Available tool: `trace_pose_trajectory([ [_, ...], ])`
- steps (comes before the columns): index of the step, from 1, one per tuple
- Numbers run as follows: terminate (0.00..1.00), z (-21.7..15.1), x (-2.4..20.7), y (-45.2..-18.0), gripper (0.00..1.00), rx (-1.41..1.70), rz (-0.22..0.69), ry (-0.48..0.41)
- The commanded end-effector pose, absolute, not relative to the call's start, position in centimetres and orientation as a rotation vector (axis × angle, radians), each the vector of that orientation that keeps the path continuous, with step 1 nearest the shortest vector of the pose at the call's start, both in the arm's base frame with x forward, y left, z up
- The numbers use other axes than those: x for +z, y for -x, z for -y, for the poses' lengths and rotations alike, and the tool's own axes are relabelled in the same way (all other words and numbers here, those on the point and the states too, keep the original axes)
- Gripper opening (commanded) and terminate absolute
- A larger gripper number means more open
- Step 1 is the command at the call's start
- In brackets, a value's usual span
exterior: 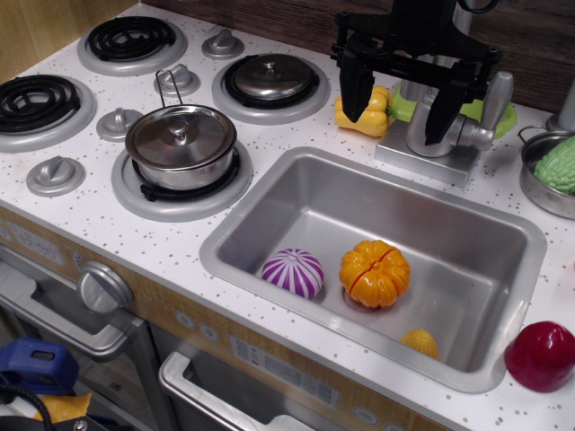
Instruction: Turn faucet front to left
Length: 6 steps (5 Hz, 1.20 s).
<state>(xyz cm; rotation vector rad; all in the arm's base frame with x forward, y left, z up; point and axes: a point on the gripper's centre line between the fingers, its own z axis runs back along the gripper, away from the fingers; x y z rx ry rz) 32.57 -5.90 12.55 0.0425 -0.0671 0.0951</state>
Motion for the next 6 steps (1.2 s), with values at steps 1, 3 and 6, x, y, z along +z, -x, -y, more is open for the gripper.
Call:
trace_pose_trajectory([
  [1, 0.0, 5.9, 12.5, -32.6, 1.0, 0.095, 0.067, -0.043],
  [3, 0.0, 5.7, 12.8, -32.8, 1.0, 0.125, 0.129, -0.054],
  [6, 0.0, 12.5, 11.9, -35.3, 1.0, 0.128, 0.21, -0.041],
])
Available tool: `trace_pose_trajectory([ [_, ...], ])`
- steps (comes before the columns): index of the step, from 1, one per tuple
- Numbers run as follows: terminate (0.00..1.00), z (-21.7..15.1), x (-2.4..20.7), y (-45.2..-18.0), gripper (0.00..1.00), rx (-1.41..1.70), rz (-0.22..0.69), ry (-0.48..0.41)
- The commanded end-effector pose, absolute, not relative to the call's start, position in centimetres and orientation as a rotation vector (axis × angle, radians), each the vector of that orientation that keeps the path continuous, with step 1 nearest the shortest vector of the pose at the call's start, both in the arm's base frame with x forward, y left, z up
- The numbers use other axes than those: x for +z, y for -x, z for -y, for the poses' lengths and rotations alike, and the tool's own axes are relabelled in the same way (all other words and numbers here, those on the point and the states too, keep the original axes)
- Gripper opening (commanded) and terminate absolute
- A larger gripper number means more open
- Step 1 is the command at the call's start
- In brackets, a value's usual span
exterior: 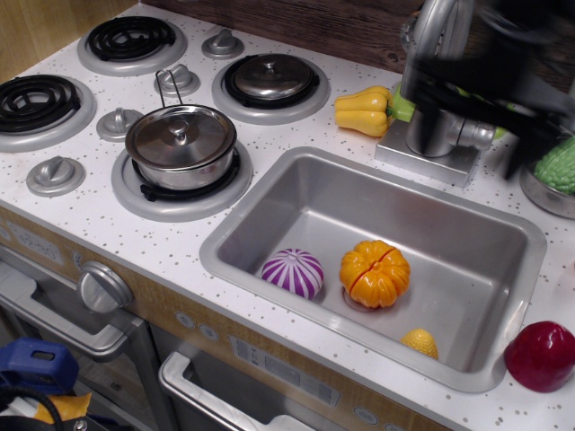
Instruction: Turn faucet front to left
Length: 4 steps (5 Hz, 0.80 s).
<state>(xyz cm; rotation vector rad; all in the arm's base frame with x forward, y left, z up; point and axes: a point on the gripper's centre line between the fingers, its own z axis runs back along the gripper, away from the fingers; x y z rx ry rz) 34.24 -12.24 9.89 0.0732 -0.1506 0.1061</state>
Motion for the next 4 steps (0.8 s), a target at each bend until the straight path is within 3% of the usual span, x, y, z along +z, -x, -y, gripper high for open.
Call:
trace_pose_trajectory([
  [1, 0.0, 13.6, 11.6, -35.8, 1.0, 0.125, 0.182, 0.005],
  [4, 0.0, 10.9, 13.1, -37.6, 1.0, -0.026, 0.211, -0.033],
])
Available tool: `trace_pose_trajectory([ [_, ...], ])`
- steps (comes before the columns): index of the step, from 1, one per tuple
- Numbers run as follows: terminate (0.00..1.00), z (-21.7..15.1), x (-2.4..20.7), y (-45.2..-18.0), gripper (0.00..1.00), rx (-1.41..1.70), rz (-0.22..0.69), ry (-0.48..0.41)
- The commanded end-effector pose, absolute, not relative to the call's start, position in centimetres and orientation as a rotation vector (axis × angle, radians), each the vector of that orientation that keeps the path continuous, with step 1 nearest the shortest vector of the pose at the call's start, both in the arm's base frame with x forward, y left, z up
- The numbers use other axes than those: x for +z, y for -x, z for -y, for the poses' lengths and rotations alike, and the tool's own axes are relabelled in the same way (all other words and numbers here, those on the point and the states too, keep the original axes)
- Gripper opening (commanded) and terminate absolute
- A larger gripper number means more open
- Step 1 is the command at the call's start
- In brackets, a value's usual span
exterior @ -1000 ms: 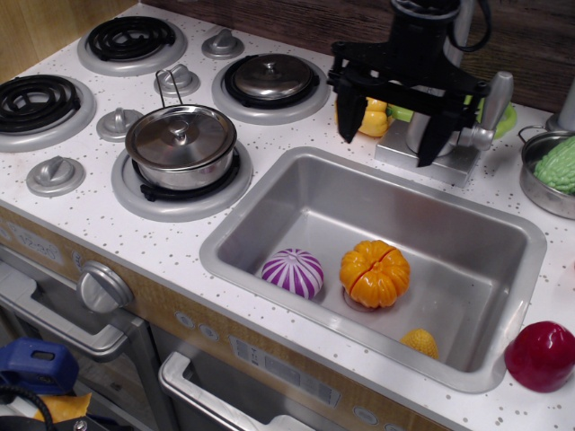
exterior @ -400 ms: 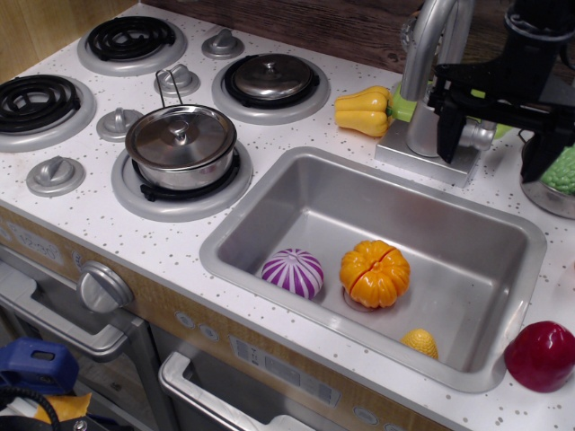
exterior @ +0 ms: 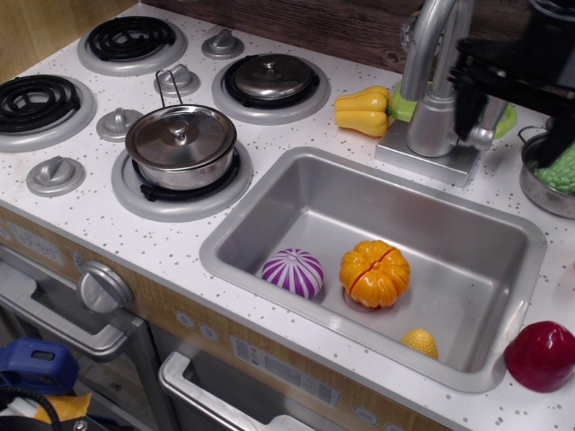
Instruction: Turn faucet front to left
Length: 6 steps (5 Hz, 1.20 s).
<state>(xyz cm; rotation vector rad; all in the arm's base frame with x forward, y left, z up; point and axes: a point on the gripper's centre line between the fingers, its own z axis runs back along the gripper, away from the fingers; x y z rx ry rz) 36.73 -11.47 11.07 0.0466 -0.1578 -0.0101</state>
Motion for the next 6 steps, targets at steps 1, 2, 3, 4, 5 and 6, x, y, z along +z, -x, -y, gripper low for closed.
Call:
trace_pose_trajectory([
  [1, 0.0, 9.5, 13.3, -38.2, 1.0, -0.061, 0.212, -0.035],
  [2, 0.0, 8.4, 13.2, -38.4, 1.0, -0.082, 0.221, -0.039],
  [3, 0.0, 7.0, 13.2, -38.6, 1.0, -0.111, 0.225, -0.043],
  [4, 0.0, 5.7, 13.3, -38.7, 1.0, -0.13, 0.229, -0.043],
  [5, 0.0, 4.3, 13.7, -38.9, 1.0, -0.148, 0.229, -0.047],
  [6, 0.0, 3.3, 13.9, -39.2, 1.0, -0.17, 0.229, -0.043],
])
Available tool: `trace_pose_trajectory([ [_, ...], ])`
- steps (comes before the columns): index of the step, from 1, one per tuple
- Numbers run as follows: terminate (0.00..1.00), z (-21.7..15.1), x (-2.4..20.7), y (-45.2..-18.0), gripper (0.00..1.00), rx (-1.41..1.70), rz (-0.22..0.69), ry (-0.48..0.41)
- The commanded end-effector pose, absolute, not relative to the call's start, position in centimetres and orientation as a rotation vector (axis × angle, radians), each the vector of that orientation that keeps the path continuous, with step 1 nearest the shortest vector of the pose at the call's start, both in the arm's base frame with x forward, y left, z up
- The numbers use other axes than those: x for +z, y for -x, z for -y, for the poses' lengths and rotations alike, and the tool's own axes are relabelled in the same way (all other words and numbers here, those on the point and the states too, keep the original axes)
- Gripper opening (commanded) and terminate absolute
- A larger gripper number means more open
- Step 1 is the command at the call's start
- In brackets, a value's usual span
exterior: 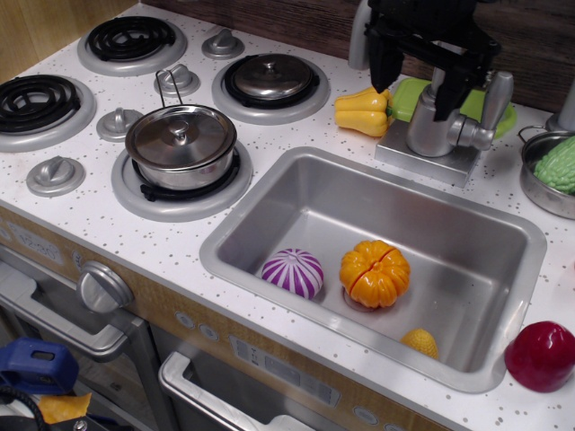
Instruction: Turn faucet front to left
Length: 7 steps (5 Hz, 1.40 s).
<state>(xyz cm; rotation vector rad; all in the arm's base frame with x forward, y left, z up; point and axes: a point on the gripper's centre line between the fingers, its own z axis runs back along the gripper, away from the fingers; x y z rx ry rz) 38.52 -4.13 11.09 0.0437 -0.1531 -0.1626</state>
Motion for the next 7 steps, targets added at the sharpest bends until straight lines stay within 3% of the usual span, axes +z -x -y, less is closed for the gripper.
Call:
trace_pose_trajectory([
  [1, 0.0, 2.5, 13.6, -39.6, 1.0, -0.192, 0.233, -0.036],
  [6, 0.0, -0.6, 12.9, -42.2, 1.0, -0.263, 0.319, -0.076],
  [7, 1.0, -0.8, 12.9, -42.4, 1.0, -0.258, 0.324, -0.085],
])
